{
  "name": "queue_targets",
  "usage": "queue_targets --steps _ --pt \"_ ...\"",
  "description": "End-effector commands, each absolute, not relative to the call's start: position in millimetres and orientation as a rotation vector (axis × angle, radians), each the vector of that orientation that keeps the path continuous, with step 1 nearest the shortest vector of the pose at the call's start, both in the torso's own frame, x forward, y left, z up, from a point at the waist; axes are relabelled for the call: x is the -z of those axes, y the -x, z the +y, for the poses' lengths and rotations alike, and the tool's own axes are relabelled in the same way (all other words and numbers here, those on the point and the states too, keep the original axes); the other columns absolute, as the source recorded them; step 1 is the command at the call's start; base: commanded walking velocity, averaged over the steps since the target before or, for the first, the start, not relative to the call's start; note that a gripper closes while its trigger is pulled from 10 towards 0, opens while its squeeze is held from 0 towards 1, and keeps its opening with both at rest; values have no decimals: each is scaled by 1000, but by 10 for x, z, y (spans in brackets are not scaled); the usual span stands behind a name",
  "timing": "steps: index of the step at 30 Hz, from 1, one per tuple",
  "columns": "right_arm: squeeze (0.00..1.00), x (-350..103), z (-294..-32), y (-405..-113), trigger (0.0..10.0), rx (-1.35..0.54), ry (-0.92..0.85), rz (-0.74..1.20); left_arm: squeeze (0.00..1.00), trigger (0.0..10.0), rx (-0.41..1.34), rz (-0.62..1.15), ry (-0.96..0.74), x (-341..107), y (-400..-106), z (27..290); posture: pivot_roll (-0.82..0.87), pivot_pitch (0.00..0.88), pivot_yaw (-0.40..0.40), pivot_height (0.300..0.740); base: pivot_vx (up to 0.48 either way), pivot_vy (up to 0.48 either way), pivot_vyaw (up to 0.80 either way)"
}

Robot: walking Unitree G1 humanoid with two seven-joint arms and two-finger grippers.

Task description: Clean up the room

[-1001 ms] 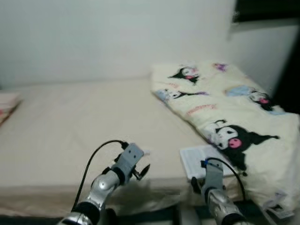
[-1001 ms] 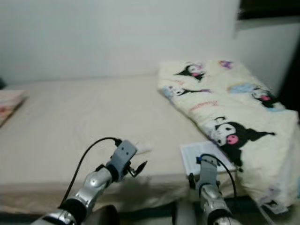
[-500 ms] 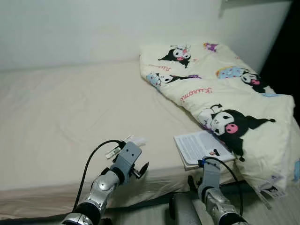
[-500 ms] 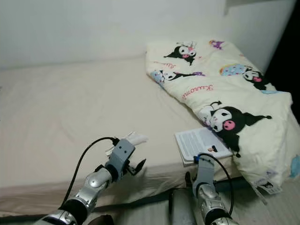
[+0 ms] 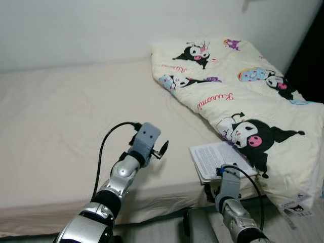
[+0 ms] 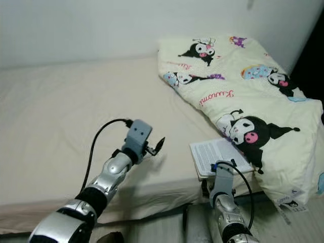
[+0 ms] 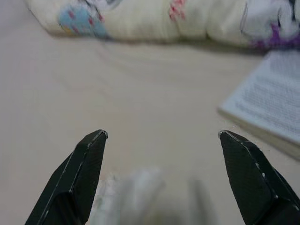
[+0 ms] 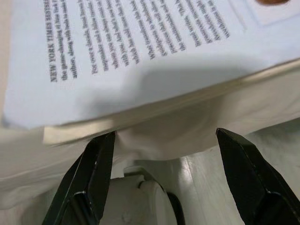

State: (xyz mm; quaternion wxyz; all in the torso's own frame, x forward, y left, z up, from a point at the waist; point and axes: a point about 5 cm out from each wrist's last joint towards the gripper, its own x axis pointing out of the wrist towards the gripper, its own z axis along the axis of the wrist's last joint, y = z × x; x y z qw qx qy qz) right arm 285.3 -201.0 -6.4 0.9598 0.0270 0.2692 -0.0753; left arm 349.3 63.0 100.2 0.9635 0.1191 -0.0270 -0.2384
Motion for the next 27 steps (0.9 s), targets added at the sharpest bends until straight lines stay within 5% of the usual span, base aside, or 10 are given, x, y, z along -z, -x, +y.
queue_targets --steps 1,12,27 --pt "0 114 -1971 -2785 10000 149 -59 550 0 10000 525 -15 -275 -980 -3503 580 -219 220 113 586 0 0 0" --pt "0 32 -2005 -2495 10000 183 -69 487 0 10000 486 10 -466 -1242 -3751 660 -256 430 144 586 0 0 0" --pt "0 -275 -2095 -2203 10000 209 -50 463 0 10000 307 182 -444 -1199 -3864 1133 -302 553 135 586 0 0 0"
